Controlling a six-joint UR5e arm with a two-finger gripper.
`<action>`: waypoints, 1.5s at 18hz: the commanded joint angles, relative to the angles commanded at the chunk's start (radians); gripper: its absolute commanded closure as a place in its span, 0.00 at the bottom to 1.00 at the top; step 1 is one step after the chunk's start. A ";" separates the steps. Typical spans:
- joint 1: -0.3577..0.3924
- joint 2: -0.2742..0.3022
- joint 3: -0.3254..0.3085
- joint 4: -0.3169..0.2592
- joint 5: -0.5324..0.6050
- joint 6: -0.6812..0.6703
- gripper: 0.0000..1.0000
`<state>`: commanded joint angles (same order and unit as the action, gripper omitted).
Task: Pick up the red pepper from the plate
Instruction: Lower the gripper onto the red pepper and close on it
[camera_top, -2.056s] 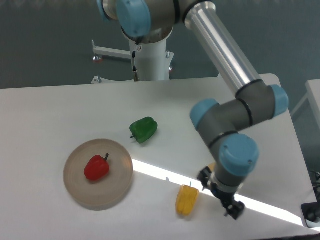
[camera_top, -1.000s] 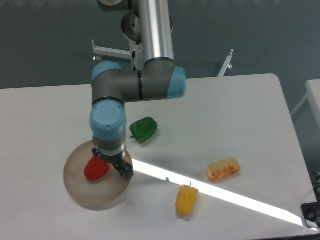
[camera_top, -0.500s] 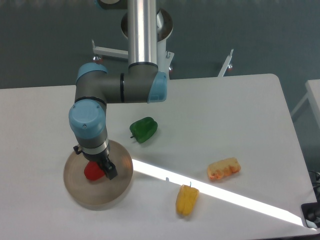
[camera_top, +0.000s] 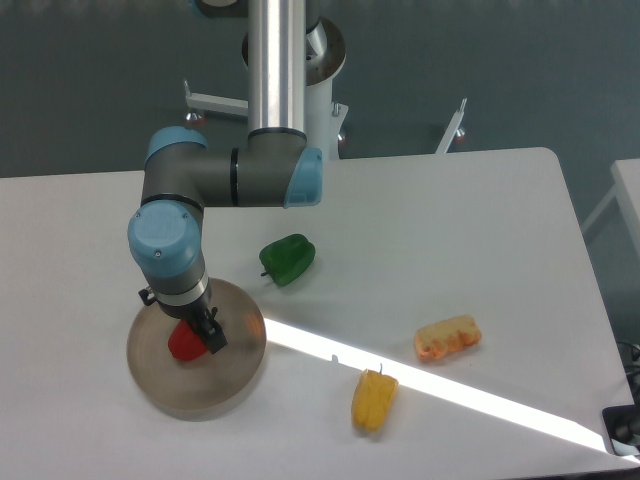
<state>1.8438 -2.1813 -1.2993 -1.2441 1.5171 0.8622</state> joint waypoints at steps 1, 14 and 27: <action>-0.003 0.000 -0.005 0.006 0.000 -0.005 0.00; -0.005 -0.017 -0.025 0.048 0.002 -0.002 0.00; -0.005 -0.020 -0.025 0.045 0.000 0.003 0.30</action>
<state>1.8392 -2.2013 -1.3238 -1.1996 1.5171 0.8651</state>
